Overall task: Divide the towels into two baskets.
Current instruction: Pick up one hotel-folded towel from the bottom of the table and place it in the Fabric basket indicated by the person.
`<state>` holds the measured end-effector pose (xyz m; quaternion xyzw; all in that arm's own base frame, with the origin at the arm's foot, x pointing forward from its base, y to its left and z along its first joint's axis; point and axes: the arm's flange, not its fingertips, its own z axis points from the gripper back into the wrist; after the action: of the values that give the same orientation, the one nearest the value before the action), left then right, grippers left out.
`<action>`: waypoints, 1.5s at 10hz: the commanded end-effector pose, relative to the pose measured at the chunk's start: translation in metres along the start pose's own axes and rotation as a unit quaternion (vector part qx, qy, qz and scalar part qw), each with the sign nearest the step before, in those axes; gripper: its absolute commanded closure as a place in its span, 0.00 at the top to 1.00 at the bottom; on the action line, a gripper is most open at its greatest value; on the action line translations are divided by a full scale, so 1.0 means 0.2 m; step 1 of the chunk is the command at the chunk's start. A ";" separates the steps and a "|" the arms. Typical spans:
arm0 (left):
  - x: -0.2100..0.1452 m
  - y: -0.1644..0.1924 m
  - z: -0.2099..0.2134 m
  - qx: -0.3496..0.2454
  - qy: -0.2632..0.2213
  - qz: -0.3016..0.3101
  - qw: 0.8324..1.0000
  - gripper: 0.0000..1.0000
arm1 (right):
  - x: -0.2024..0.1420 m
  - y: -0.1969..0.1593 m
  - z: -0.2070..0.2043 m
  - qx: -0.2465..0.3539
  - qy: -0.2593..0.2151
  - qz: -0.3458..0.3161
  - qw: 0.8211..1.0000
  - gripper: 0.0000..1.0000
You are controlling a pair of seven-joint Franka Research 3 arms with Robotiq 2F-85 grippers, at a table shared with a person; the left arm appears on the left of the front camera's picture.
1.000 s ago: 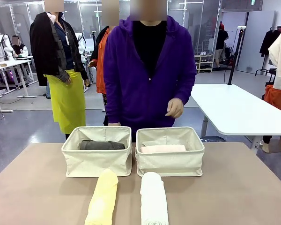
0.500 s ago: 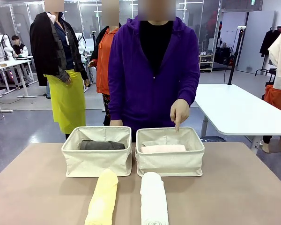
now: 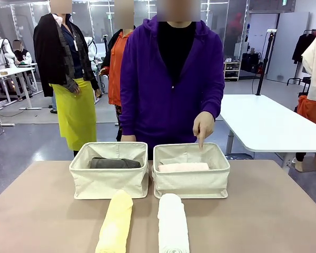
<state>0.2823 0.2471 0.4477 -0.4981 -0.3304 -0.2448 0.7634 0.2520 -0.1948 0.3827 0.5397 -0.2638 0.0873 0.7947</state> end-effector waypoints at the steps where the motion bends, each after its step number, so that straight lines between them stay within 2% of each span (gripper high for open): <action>1: -0.01 -0.01 0.01 -0.003 0.001 0.000 1.000 1.00 | 0.00 0.02 0.01 0.004 0.000 0.000 1.000 1.00; 2: -0.01 -0.01 0.01 -0.003 0.001 0.000 1.000 1.00 | 0.00 0.00 0.00 0.000 0.000 0.000 1.000 1.00; 3: -0.01 -0.01 0.01 -0.003 0.001 0.000 1.000 1.00 | 0.04 0.06 -0.11 -0.055 0.050 -0.013 0.997 1.00; 4: -0.01 -0.01 0.01 -0.003 0.001 0.000 1.000 1.00 | 0.08 0.10 -0.24 -0.065 0.065 -0.029 0.995 1.00; 7: -0.01 -0.01 0.01 -0.003 0.001 0.000 1.000 1.00 | 0.19 0.25 -0.77 -0.120 0.121 -0.051 0.984 1.00; 9: -0.01 -0.01 0.01 -0.003 0.001 0.000 1.000 1.00 | 0.15 0.32 -1.14 -0.185 0.078 -0.051 0.978 1.00; 11: -0.01 -0.01 0.01 -0.003 0.001 0.000 1.000 1.00 | 0.04 0.42 -1.47 -0.194 0.126 -0.050 0.972 1.00; 15: -0.01 -0.01 0.01 -0.003 0.001 0.000 1.000 1.00 | -0.14 0.53 -1.84 -0.236 0.173 -0.049 0.955 1.00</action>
<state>0.2820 0.2474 0.4476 -0.4981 -0.3306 -0.2444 0.7635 0.3594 0.1906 0.3744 0.3410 -0.1089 0.0980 0.9286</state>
